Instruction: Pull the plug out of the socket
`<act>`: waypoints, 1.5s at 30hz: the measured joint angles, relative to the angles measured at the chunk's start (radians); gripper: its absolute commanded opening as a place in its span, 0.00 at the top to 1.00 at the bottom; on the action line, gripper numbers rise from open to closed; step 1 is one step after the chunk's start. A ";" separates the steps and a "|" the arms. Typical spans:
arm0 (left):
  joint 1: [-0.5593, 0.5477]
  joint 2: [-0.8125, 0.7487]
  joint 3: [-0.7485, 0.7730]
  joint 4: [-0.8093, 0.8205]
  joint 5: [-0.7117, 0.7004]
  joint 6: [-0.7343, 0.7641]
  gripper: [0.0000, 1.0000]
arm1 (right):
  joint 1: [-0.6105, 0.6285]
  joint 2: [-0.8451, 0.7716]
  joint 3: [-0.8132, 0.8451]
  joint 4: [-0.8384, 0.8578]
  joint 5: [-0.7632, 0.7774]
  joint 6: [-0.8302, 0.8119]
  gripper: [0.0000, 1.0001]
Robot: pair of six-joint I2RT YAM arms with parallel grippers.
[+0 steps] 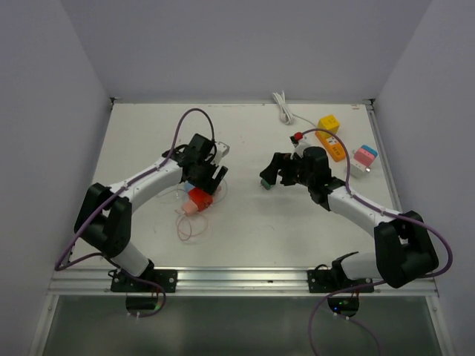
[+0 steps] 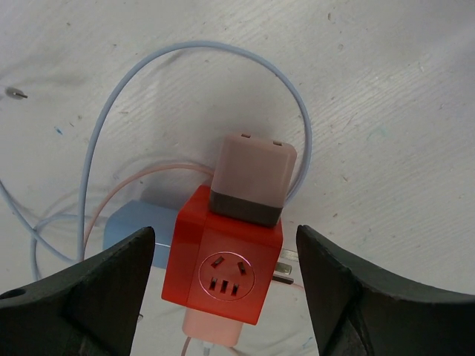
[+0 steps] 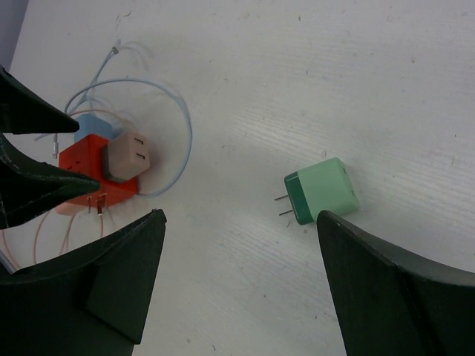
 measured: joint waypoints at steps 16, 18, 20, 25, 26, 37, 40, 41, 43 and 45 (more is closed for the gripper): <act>0.000 0.037 0.001 -0.025 0.026 0.079 0.16 | 0.000 0.000 -0.015 0.026 -0.021 0.000 0.14; 0.000 0.052 0.001 -0.025 0.031 0.080 0.17 | 0.000 0.000 -0.015 0.029 -0.029 0.000 0.14; 0.000 0.068 0.001 -0.022 0.037 0.086 0.18 | 0.000 0.000 -0.015 0.031 -0.034 0.000 0.14; 0.000 0.074 -0.003 -0.023 0.055 0.097 0.27 | 0.000 0.000 -0.015 0.032 -0.035 0.000 0.14; 0.000 0.074 -0.003 -0.023 0.056 0.098 0.32 | 0.000 0.000 -0.015 0.032 -0.035 0.000 0.14; -0.001 0.070 -0.009 -0.017 0.070 0.101 0.72 | 0.004 0.001 -0.015 0.035 -0.058 0.002 0.15; -0.006 0.063 -0.013 -0.016 0.080 0.097 0.83 | 0.021 0.003 -0.015 0.046 -0.069 0.010 0.15; -0.010 0.059 -0.015 -0.016 0.089 0.092 0.87 | 0.031 0.005 -0.015 0.050 -0.076 0.014 0.15; -0.023 0.043 -0.029 -0.008 0.101 0.081 0.90 | 0.056 0.013 -0.014 0.057 -0.084 0.032 0.15; -0.039 0.013 -0.046 -0.001 0.116 0.068 0.92 | 0.086 0.029 -0.014 0.070 -0.086 0.067 0.15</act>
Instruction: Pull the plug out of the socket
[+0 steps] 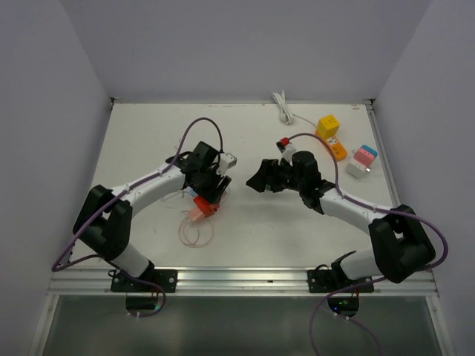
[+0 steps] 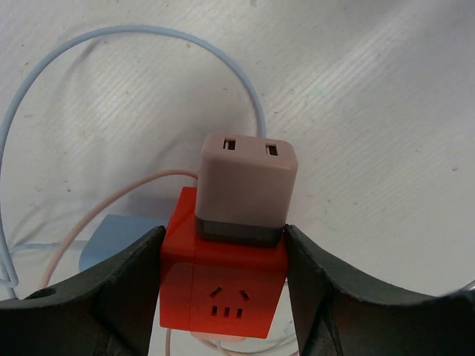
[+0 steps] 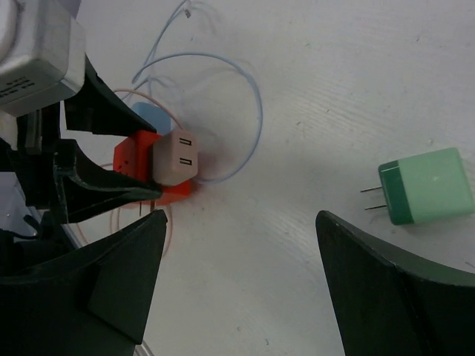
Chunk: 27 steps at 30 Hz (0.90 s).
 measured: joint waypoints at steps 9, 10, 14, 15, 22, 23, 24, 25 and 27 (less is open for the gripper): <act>-0.060 -0.190 -0.092 0.080 0.031 -0.077 0.93 | 0.097 0.121 0.030 0.073 -0.012 0.229 0.18; -0.063 -0.203 -0.100 0.090 0.032 -0.082 0.93 | 0.106 0.127 0.038 0.076 -0.013 0.246 0.18; -0.075 -0.222 -0.125 0.119 0.033 -0.095 0.93 | 0.146 0.146 0.082 0.093 -0.026 0.297 0.20; -0.079 -0.223 -0.131 0.127 0.033 -0.098 0.93 | 0.154 0.151 0.089 0.108 -0.030 0.310 0.20; -0.092 -0.235 -0.147 0.161 0.032 -0.106 0.92 | 0.182 0.199 0.113 0.136 -0.052 0.354 0.23; -0.092 -0.238 -0.148 0.165 0.032 -0.106 0.92 | 0.187 0.206 0.118 0.132 -0.053 0.354 0.24; -0.092 -0.242 -0.149 0.171 0.032 -0.107 0.92 | 0.193 0.215 0.123 0.131 -0.054 0.356 0.25; -0.092 -0.246 -0.152 0.179 0.032 -0.107 0.92 | 0.199 0.222 0.127 0.131 -0.055 0.357 0.26; -0.093 -0.253 -0.160 0.185 0.032 -0.107 0.91 | 0.205 0.233 0.132 0.130 -0.056 0.361 0.32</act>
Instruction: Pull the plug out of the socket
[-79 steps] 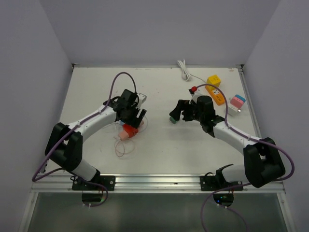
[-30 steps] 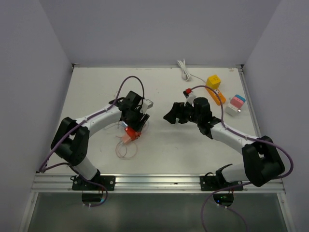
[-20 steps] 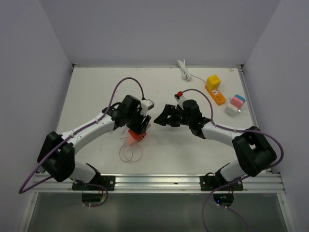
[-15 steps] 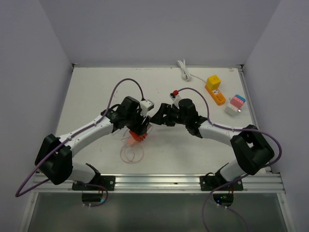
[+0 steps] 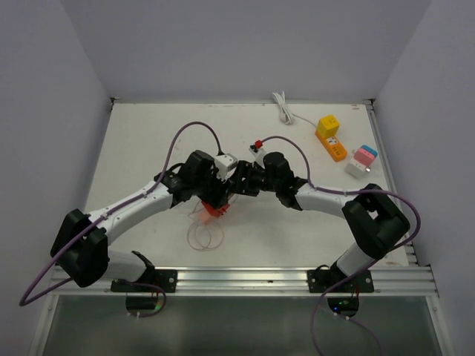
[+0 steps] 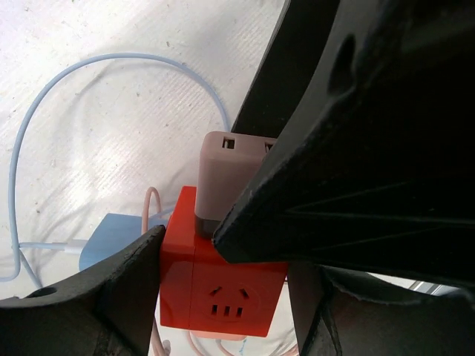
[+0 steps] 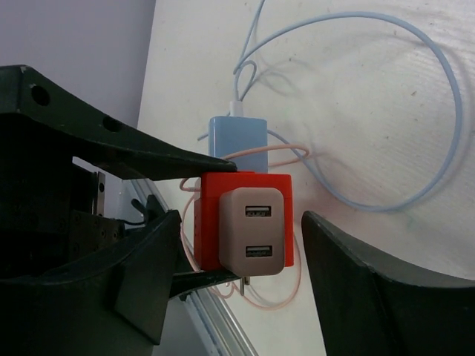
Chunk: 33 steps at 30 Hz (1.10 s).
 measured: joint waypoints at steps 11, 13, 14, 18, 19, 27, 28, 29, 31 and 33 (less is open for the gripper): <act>-0.005 -0.002 -0.020 0.007 -0.002 -0.002 0.69 | 0.007 0.009 0.009 -0.042 -0.009 -0.008 1.00; -0.006 -0.002 -0.020 0.006 -0.002 -0.002 0.57 | 0.007 0.009 0.013 -0.050 -0.010 -0.011 1.00; -0.006 -0.002 -0.020 0.006 -0.002 -0.002 0.52 | 0.007 0.009 0.015 -0.053 -0.010 -0.014 1.00; -0.007 -0.002 -0.025 0.008 -0.002 -0.002 0.31 | 0.007 0.009 0.020 -0.067 -0.016 -0.019 1.00; -0.008 -0.002 -0.029 0.010 -0.002 -0.001 0.28 | 0.008 0.009 0.020 -0.072 -0.017 -0.019 1.00; -0.047 -0.002 -0.035 0.016 -0.039 0.004 0.18 | 0.009 0.009 0.023 -0.122 -0.016 -0.023 1.00; -0.053 -0.001 -0.035 0.016 -0.042 0.005 0.18 | 0.009 0.009 0.024 -0.126 -0.016 -0.023 1.00; -0.058 -0.001 -0.036 0.016 -0.048 0.006 0.17 | 0.009 0.009 0.025 -0.126 -0.016 -0.023 1.00; -0.066 0.001 -0.036 0.016 -0.059 0.010 0.17 | 0.009 0.009 0.026 -0.129 -0.017 -0.023 1.00; -0.071 0.003 -0.036 0.016 -0.069 0.010 0.17 | 0.009 0.009 0.026 -0.131 -0.017 -0.023 1.00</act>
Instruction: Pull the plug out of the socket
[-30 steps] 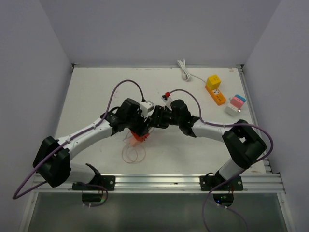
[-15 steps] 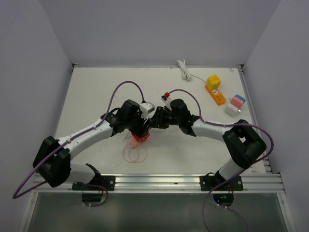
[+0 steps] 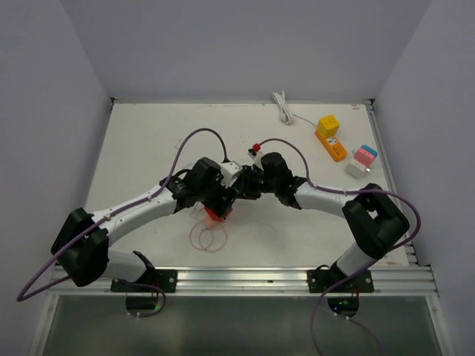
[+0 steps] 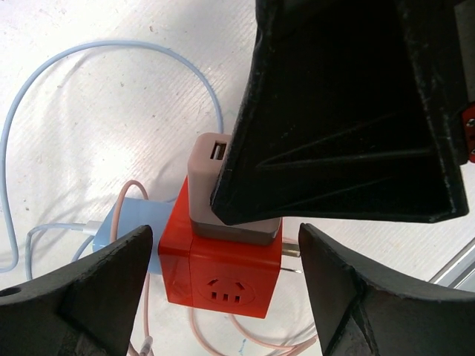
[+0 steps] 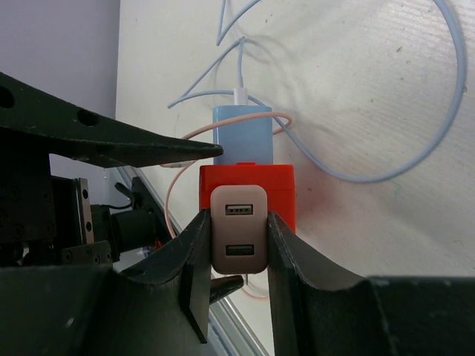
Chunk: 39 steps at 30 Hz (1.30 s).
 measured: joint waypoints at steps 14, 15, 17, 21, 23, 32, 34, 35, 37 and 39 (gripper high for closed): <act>-0.014 0.018 -0.015 0.013 -0.029 -0.001 0.75 | -0.010 -0.005 0.000 -0.013 -0.011 0.002 1.00; -0.014 0.018 -0.015 0.016 -0.027 0.000 0.80 | -0.014 -0.008 0.000 -0.017 -0.011 0.000 1.00; -0.014 0.018 -0.014 0.026 -0.023 -0.001 0.97 | -0.021 -0.016 -0.002 -0.023 -0.014 -0.001 1.00; -0.017 0.022 -0.010 0.057 -0.010 -0.003 1.00 | -0.053 -0.051 -0.026 -0.025 -0.028 0.000 1.00; -0.021 0.034 0.002 0.072 -0.004 -0.009 1.00 | -0.074 -0.069 -0.040 -0.024 -0.037 0.002 1.00; -0.032 0.089 0.047 0.137 0.039 -0.018 1.00 | -0.167 -0.150 -0.077 -0.057 -0.078 -0.008 1.00; -0.034 0.110 0.059 0.147 0.052 -0.025 1.00 | -0.176 -0.169 -0.077 -0.088 -0.067 -0.026 1.00; -0.034 0.119 0.065 0.150 0.060 -0.027 1.00 | -0.178 -0.180 -0.077 -0.105 -0.058 -0.034 1.00; -0.036 0.133 0.076 0.152 0.073 -0.030 1.00 | -0.183 -0.194 -0.077 -0.131 -0.047 -0.048 1.00; -0.039 0.137 0.080 0.155 0.076 -0.031 1.00 | -0.187 -0.202 -0.076 -0.145 -0.042 -0.056 1.00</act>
